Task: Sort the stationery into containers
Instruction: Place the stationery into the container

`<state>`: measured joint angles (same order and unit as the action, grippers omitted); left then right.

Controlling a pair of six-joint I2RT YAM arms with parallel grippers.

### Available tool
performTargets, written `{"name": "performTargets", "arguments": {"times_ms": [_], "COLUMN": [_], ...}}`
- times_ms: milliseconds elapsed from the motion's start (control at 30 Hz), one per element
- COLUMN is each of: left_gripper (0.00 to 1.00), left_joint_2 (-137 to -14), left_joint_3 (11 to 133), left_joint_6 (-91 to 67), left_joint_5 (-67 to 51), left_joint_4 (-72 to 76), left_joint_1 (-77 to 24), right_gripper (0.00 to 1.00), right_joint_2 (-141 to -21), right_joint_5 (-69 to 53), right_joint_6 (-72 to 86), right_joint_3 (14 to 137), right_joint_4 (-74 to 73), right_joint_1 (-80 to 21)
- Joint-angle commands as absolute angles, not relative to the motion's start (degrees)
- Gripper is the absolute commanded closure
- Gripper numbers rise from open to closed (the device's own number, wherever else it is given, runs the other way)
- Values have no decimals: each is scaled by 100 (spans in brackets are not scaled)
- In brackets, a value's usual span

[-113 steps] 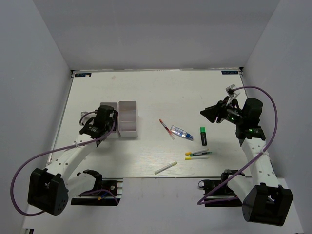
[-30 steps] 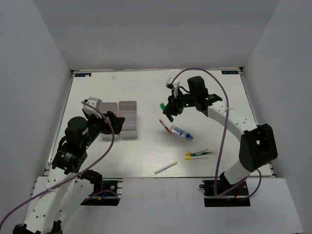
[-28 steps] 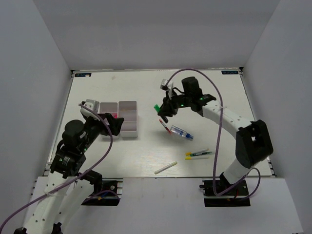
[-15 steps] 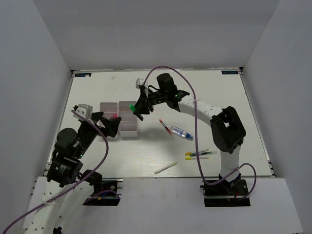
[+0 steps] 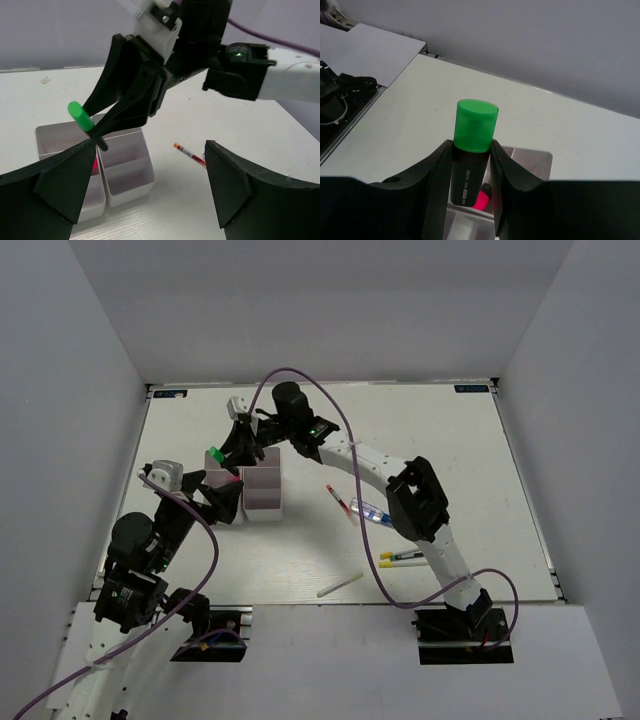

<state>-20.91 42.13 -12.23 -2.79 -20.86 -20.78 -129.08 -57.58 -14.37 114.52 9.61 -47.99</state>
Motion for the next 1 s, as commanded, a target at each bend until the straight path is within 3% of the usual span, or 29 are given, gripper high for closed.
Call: {"name": "performTargets", "arguments": {"times_ms": [0,700,967], "left_gripper": [1,1,1], "left_joint_2": [-2004,-2004,-2004], "left_joint_3": [4175,4175,4175], "left_joint_6": [-1160,-1160,-1160], "left_joint_5": [-220,-220,-220], "left_joint_4": [-1995,-1995,-1995], "left_joint_1": [-2048,-2048,-1995], "right_gripper": [100,100,63], "right_joint_2": [-13358,-14405,-14432], "right_joint_5": [-6037,-6170,-6354], "right_joint_6": [-1327,-871,-668], "right_joint_3": [12022,12217,12199], "right_joint_4": [1572,3357,3454], "right_joint_1": [-4878,-4948,-4948]}}
